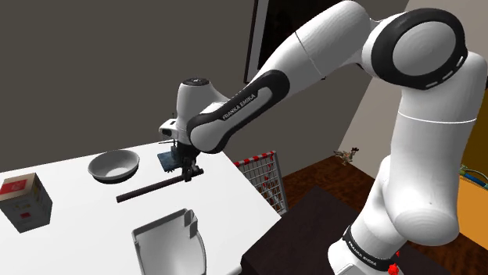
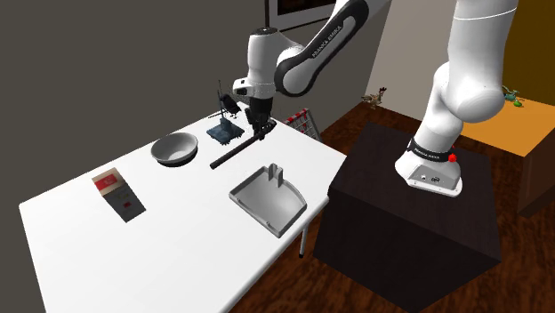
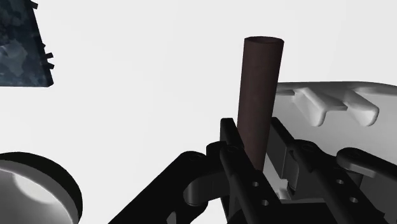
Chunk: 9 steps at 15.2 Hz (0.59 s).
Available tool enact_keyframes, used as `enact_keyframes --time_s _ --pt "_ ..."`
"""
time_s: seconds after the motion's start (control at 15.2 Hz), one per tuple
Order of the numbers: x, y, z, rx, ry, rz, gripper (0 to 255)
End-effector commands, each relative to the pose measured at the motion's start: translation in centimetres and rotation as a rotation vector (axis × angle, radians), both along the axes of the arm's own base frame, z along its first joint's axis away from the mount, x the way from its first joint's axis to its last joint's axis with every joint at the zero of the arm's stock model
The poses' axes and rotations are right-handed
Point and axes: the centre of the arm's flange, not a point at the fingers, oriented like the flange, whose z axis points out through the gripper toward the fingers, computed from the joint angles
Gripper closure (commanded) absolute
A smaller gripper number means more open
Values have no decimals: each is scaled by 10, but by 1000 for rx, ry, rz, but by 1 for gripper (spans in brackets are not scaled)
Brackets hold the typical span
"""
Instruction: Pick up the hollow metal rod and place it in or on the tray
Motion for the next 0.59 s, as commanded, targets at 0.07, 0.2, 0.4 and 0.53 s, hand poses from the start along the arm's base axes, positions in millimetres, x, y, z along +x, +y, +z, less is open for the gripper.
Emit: enact_keyframes --time_s 0.07,0.2,0.4,0.53 --pt "-31 10 4 0 0 0 255" --pt "-56 19 5 0 0 0 255" --pt "-93 32 7 0 0 0 255" --pt "-118 41 8 0 0 0 255"
